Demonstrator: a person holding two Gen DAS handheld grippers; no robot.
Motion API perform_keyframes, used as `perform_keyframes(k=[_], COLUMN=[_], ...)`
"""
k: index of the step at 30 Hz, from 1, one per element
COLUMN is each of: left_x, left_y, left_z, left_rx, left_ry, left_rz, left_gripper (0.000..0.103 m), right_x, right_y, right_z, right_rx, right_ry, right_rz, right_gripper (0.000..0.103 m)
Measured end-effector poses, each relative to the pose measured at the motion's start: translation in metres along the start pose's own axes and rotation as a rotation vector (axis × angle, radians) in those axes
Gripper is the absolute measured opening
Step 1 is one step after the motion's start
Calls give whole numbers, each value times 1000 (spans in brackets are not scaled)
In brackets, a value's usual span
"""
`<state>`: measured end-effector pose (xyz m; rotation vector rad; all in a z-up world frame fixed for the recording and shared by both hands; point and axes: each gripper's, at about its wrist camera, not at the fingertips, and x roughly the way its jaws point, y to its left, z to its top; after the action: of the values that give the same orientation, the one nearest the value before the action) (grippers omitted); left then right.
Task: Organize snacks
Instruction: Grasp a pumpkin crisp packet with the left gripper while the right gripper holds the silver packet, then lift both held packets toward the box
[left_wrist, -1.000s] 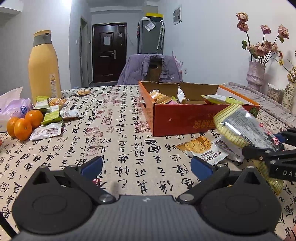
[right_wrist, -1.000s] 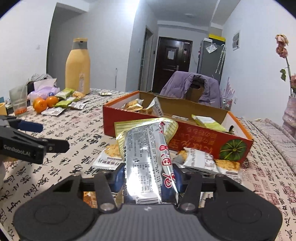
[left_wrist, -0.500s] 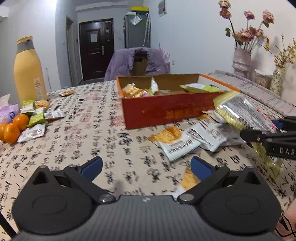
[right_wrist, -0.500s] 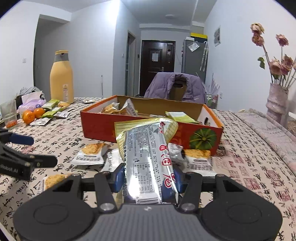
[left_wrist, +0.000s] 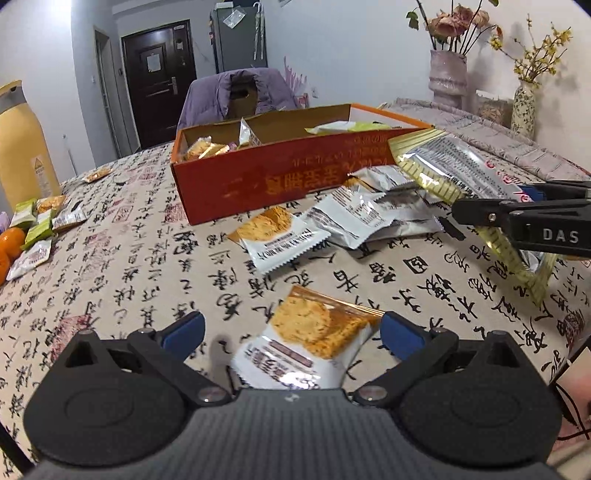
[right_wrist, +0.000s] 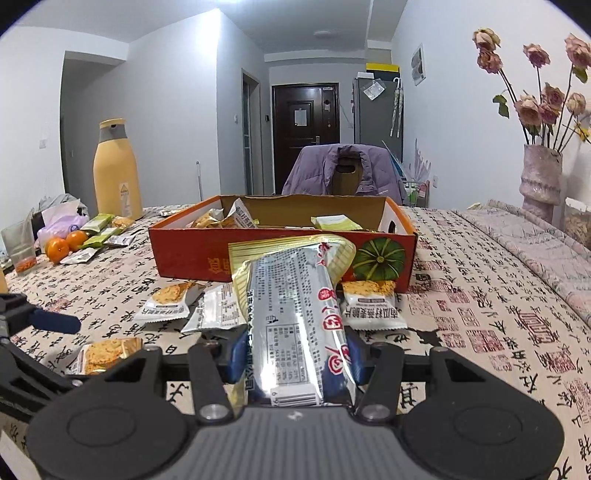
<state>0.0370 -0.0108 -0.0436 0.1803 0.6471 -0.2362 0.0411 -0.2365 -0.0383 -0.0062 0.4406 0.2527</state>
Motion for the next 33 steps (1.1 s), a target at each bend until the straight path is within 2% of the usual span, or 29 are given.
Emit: perform_keyframes(k=[3,6,9,11,13,16,26,33], left_x=[4,4,2,0,-2,-4,-11,-15], left_y=[-5,-7,-12,-17,-21,-25,-29,-29], left_z=[-1,1,2,2,3,4,13,35], left_rx=[-26,-61,-83,-92,-102,-119,-148,-176], left_ry=[12,17,12,5,0,-7,-41,-91], left_rz=[-3,-19,-15,-3,4,28,79,87], left_gripper=[100,89,75,59,48,43,43,43], right_x=[-3,-6,-7,-9,-9,-10,-11,-6], right_y=[-5,-8,-10,-12,-13,-13,-14,-16], right_z=[-3,-5,-7,-9,-10,-11,-10,1], right_rx=[11,22,31,37,40,43,44,47], right_ry=[-3,-6,-8,-8,-7,-7,-13,-32], right_rz=[7,12,19,24,29,37,55,53], right_gripper=[51,51,51,51,51,51,51,51])
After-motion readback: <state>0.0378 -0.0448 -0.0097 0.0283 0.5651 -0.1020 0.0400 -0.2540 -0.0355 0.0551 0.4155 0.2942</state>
